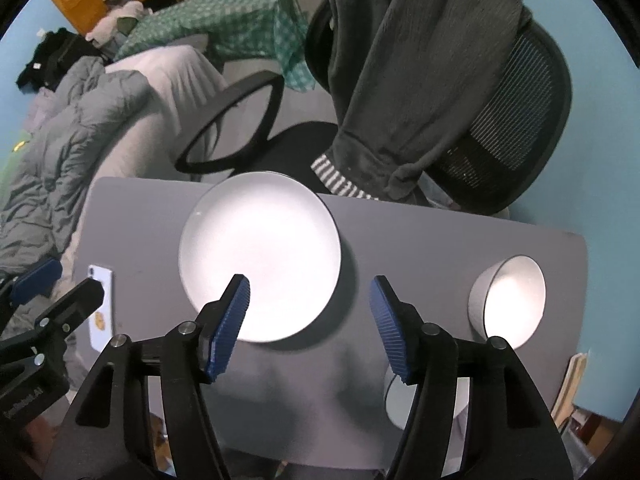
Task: Organize plates and bowls
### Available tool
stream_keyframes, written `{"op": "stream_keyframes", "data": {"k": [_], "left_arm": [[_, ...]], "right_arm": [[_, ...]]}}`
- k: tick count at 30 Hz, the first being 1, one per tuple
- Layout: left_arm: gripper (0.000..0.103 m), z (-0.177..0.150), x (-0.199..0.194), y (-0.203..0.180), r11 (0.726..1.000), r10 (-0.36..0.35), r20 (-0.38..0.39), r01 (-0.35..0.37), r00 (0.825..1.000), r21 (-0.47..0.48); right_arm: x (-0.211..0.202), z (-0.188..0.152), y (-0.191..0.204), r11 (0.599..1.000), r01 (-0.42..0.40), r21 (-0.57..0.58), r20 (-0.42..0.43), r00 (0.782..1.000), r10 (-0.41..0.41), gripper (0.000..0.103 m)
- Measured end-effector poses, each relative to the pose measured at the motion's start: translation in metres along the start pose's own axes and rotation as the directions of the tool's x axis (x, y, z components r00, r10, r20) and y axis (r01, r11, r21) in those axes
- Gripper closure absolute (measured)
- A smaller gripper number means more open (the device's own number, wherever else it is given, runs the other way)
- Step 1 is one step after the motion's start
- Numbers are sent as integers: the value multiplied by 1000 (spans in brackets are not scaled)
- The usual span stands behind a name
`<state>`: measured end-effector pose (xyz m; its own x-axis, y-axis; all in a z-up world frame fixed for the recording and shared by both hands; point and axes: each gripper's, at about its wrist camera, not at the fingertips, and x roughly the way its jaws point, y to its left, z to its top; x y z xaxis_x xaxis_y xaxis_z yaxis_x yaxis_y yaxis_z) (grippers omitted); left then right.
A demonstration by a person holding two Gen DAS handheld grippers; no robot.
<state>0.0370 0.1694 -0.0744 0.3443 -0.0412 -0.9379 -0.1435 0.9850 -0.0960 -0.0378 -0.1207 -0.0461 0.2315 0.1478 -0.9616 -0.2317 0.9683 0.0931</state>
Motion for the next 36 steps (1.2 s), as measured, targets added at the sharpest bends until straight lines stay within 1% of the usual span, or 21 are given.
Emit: {"op": "stream_keyframes", "data": {"k": [2,3,4,8,14,19,22,25,30,36], "left_arm": [[26,-4,-12,2,1000,5,15,-5,1000,1],[23,-6,-17,3,1000,7,22,-7,1000,3],[23,-8,-21,3,1000,8,30,-8,1000,8],[23,-15,-32,6,999,30,39,-31,999,19],[23,-27,-48,11,999,33,36,-33,999,3],[23,-38,-56,12,999,32,23,-32,999,-11],[23,-43,-60,13,1000,23,19,-23,1000,-14],[23,-49,-64,12,1000,20,16,-20,1000,-2],[23,-57,-72,7,1000,17,17,-17,1000,20],[23,-66,-73,1,998,21,10,-22,1000,54]], "right_arm": [[-8,-5,2,1000,-6,2,19,1000,6,41],[-14,-9,3,1000,-10,3,30,999,10,41],[-17,-11,3,1000,-13,7,37,999,13,41],[-29,-22,6,1000,-20,14,58,998,19,41],[-37,-39,8,999,-24,35,66,998,21,41],[-47,-60,7,998,-31,56,61,998,28,41],[-51,-70,6,997,-28,67,58,998,24,41],[-55,-78,7,997,-26,76,59,998,22,41],[-64,-88,12,998,4,69,80,997,-10,41],[-69,-101,14,996,-2,86,91,996,-6,41]]}}
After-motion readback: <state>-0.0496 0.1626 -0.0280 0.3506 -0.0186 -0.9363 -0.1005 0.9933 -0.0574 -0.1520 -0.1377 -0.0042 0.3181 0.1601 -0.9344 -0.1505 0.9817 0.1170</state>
